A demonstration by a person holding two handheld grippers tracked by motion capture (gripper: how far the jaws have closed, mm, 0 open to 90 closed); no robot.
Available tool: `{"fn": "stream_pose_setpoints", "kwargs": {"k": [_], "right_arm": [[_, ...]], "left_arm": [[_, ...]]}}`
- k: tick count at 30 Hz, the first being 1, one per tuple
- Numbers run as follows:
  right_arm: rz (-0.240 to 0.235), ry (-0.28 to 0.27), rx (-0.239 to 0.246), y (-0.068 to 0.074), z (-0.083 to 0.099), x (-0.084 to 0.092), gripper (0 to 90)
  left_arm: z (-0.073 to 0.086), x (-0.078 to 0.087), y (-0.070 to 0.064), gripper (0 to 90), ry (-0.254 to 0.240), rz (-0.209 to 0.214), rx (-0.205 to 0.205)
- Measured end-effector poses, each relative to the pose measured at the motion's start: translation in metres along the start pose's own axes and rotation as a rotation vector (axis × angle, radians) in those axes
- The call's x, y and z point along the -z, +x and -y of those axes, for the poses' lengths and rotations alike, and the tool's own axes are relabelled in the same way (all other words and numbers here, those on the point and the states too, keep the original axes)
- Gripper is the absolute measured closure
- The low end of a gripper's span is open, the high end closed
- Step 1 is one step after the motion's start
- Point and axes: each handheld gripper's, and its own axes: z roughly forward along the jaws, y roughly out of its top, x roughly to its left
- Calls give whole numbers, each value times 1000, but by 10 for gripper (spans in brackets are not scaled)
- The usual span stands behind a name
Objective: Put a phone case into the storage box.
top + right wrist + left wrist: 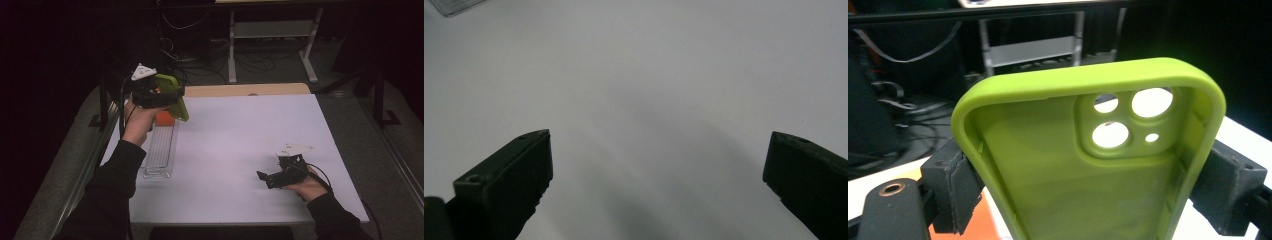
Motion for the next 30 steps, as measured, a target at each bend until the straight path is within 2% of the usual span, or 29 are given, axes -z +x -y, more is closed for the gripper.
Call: {"fn": "stream_pose_setpoints", "kwargs": {"k": [5,9,14,16,21,23,25,28,29,30], "right_arm": [[-2,6,5,-2,4,3,0],[0,15,6,-2,5,3,0],[-6,14,3,-2,5,2,0],[-7,15,2,-2,5,2,0],[-13,13,-5,-2,5,3,0],[-13,14,1,-3,5,3,0],[-15,11,-1,-3,6,4,0],[-15,6,-6,-3,6,4,0],[-16,6,-6,-3,6,4,0],[-16,6,-5,-3,6,4,0]], "left_arm": [[-3,-2,14,130,-7,-107,3],[-2,-7,22,130,11,-188,13],[3,-20,28,130,38,-279,27],[8,-29,29,130,61,-317,19],[21,-44,31,129,104,-360,15],[25,-49,33,129,113,-365,28],[29,-52,35,129,125,-376,20],[33,-55,39,129,141,-393,27],[36,-56,39,129,144,-401,41],[36,-57,41,129,155,-407,31]]}}
